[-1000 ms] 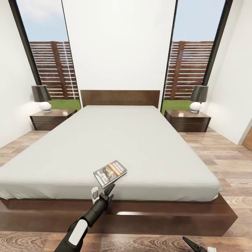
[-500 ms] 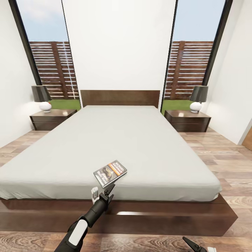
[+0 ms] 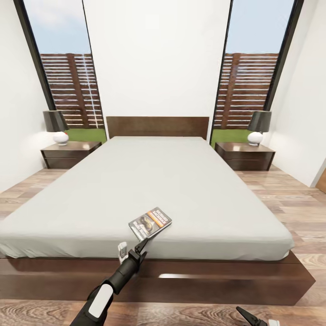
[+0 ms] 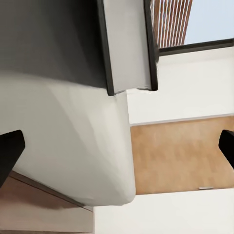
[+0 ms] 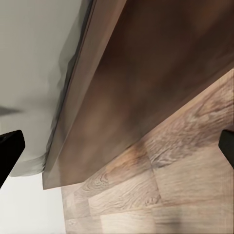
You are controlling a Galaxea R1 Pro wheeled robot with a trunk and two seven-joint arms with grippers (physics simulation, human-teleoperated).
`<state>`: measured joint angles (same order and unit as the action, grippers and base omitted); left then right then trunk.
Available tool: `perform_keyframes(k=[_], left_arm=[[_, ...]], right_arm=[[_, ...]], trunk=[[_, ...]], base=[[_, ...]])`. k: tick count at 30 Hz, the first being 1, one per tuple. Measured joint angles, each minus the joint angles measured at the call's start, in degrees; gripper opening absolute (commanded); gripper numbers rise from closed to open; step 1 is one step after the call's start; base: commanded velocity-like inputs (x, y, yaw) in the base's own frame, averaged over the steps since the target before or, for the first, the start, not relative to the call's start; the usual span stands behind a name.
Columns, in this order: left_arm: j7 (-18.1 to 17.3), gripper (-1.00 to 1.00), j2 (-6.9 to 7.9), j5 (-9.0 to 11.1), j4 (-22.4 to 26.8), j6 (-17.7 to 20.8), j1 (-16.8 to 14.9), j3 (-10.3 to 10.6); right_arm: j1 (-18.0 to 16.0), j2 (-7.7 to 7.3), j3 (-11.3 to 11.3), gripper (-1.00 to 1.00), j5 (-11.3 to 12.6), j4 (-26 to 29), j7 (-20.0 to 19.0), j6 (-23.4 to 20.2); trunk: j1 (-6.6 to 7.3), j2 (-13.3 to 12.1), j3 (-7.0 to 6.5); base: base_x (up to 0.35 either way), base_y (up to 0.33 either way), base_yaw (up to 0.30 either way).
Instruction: In the bedroom, move the book from the bed onto either nightstand, and place the two sandals side by side next to the bed.
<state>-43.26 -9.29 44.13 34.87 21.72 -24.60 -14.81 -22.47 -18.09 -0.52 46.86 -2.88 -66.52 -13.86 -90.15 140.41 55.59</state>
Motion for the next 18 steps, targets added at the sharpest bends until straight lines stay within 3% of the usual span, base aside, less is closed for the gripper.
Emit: perform_keyframes(k=[18], left_arm=[[-0.06,1.00,0.09,0.01,-0.05,0.06,0.02,-0.05]], right_arm=[[-0.03,0.00,0.02,1.00,0.00,-0.01,-0.05,0.00]], trunk=[[0.00,0.00,0.00]], base=[[0.000,0.047,0.000]])
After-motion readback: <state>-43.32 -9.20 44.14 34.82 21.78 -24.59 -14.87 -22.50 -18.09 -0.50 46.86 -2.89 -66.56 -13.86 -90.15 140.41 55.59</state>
